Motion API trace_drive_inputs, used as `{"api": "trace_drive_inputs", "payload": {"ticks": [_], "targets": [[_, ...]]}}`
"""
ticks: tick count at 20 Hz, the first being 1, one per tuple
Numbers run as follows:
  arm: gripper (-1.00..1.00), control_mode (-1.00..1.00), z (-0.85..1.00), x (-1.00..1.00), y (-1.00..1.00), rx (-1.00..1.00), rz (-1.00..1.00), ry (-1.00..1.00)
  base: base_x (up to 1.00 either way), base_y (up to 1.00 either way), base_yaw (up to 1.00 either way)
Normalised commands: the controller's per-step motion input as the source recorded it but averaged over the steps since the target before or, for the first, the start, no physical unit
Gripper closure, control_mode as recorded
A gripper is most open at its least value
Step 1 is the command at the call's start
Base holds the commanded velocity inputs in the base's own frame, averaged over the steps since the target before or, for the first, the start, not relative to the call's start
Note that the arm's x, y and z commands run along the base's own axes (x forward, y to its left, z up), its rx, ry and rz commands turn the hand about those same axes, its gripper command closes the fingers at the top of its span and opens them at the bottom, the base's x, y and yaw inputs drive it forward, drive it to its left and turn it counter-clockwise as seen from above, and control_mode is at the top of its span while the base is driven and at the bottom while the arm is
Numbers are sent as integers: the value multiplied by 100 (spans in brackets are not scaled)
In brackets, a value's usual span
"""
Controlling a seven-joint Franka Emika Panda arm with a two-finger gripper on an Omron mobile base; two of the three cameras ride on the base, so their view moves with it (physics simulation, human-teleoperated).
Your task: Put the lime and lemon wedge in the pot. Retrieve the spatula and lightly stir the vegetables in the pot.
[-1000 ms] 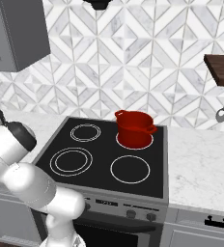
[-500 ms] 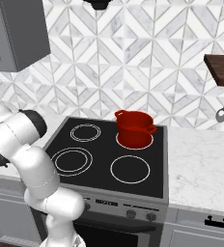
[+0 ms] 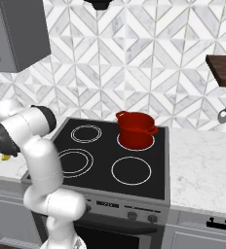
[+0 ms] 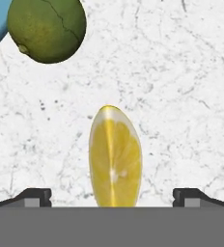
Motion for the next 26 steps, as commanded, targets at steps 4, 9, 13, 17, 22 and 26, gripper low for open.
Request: {"api": "trace_drive_inputs", "payload": {"ticks": [4, 9, 13, 17, 22, 26], "targets": [[-100, -100, -17, 2, 0, 0, 0, 1, 0, 0, 0], [-100, -100, -17, 4, 0, 0, 0, 0, 0, 0, 0], [-100, -100, -17, 5, -1, 0, 0, 0, 0, 0, 0], [-100, -100, -17, 3, -2, 0, 0, 1, 0, 0, 0], [-100, -100, -18, 0, -8, 0, 0, 2, 0, 0, 0], [100, -100, -19, 0, -1, 0, 0, 0, 0, 0, 0]]}}
